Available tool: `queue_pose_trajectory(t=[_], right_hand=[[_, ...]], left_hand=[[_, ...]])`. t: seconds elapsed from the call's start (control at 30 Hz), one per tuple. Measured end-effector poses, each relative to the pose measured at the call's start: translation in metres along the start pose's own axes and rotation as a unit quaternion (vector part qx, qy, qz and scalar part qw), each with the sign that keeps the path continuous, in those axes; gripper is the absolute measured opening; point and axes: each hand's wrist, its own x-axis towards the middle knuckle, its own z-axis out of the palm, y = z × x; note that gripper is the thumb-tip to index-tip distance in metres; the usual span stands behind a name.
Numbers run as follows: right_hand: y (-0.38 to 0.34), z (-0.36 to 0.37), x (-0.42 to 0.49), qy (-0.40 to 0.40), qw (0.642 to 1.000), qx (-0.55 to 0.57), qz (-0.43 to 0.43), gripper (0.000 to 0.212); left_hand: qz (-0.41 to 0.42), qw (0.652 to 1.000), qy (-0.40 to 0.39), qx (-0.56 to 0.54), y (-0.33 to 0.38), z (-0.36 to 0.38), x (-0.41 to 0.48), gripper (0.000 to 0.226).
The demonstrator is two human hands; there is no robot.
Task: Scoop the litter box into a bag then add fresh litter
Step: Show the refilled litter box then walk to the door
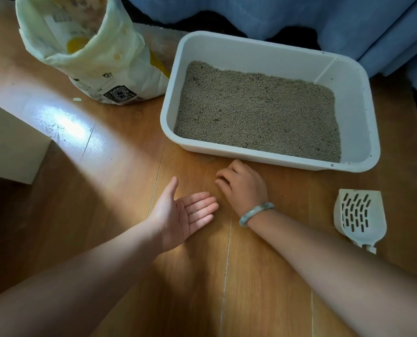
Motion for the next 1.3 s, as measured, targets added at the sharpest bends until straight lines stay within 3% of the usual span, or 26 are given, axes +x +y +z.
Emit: queue_pose_trajectory(t=[0.47,0.57,0.7,0.8,0.9,1.0,1.13,1.3], right_hand=[[-0.013,0.002,0.012,-0.031,0.995,-0.085,-0.029,0.014],[-0.024,-0.004,-0.001,-0.012,1.0,-0.019,-0.017,0.013],[-0.038,-0.012,-0.033,-0.042,0.992,0.039,-0.111,0.024],[-0.035,-0.016,-0.05,-0.058,0.987,0.064,-0.133,0.028],[-0.022,-0.025,-0.059,-0.064,0.988,0.093,-0.107,0.028],[0.0,-0.033,-0.065,-0.043,0.99,0.133,-0.017,0.025],[0.045,-0.034,-0.061,-0.008,0.992,0.072,0.099,0.009],[0.062,-0.035,-0.047,-0.017,0.999,-0.012,0.033,0.008]], left_hand=[[-0.002,1.0,-0.011,-0.006,0.003,-0.007,0.0,0.081],[-0.006,1.0,-0.018,-0.003,0.001,-0.007,0.001,0.08],[-0.014,1.0,-0.016,0.021,-0.004,-0.007,0.001,0.076],[-0.023,0.999,-0.027,0.042,-0.01,-0.003,0.001,0.076],[-0.027,0.998,-0.034,0.05,-0.015,0.004,0.001,0.079],[-0.027,0.998,-0.029,0.039,-0.017,0.01,0.002,0.081],[-0.02,0.999,-0.018,0.035,-0.016,0.013,0.0,0.08],[-0.014,0.999,-0.011,0.037,-0.015,0.009,-0.001,0.079]])
